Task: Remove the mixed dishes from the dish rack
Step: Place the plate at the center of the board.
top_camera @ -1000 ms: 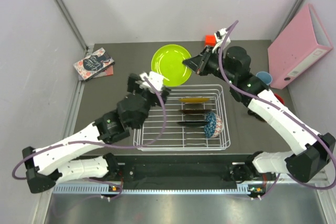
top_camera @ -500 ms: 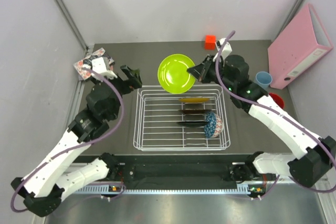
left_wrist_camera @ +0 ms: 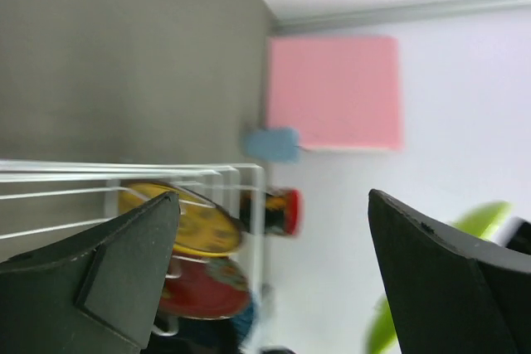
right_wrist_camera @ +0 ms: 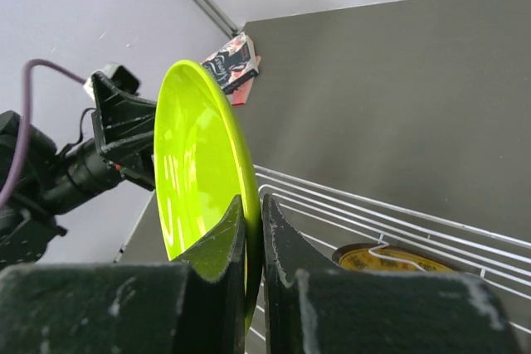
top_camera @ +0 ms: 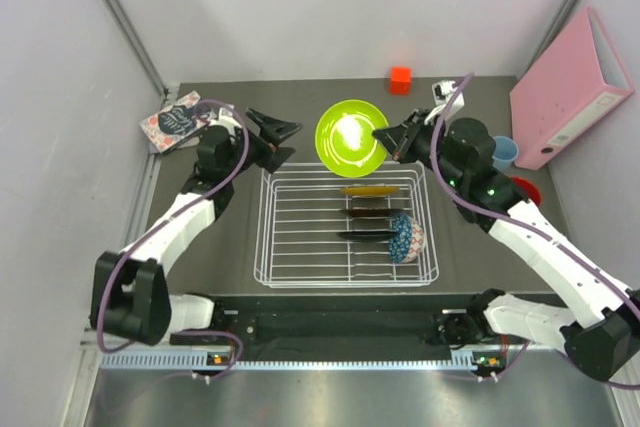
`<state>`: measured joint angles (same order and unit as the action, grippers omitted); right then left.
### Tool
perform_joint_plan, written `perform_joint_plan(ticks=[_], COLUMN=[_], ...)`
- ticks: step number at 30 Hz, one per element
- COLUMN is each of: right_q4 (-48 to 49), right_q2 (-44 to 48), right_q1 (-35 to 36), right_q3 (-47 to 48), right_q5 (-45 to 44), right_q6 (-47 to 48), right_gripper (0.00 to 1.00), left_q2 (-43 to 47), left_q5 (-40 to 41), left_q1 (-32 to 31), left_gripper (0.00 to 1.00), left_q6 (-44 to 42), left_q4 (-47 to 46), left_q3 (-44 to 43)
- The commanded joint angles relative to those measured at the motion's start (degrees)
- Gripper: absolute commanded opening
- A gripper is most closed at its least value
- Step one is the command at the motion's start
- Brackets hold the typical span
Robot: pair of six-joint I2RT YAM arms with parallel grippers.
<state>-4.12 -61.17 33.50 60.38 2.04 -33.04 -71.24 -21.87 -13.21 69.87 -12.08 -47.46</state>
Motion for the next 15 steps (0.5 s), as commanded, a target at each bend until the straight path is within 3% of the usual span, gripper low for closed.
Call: perform_joint_plan(ticks=[1,5,9,15], right_q4=[5.88,6.4,8.6,12.72], right_q2=[-1.15,-2.81,-6.06,-9.93], right_q1=[-0.8,-0.98,-1.15,-1.15], right_q3=[-0.44,-0.17,-0.17,0.88], right_q5=[1.3,1.29,2.87,8.58], right_q6=[-0.1,0.08,-1.41,-4.84], right_gripper=[0.0,0.0,0.0,0.0], left_q2=[-3.12,-0.65,-0.48,1.37], left_q5=[-12.77,-11.61,-13.11,-13.55], left_q1=[-0.32,-0.67,-0.76,-1.99], left_gripper=[0.99,0.99,0.99,0.88], left_q6=[15.65,10.05,10.03,5.55], left_q4=[-26.77,-21.68,-23.78,-22.47], left_q3=[1.76,0.53,1.23,2.55])
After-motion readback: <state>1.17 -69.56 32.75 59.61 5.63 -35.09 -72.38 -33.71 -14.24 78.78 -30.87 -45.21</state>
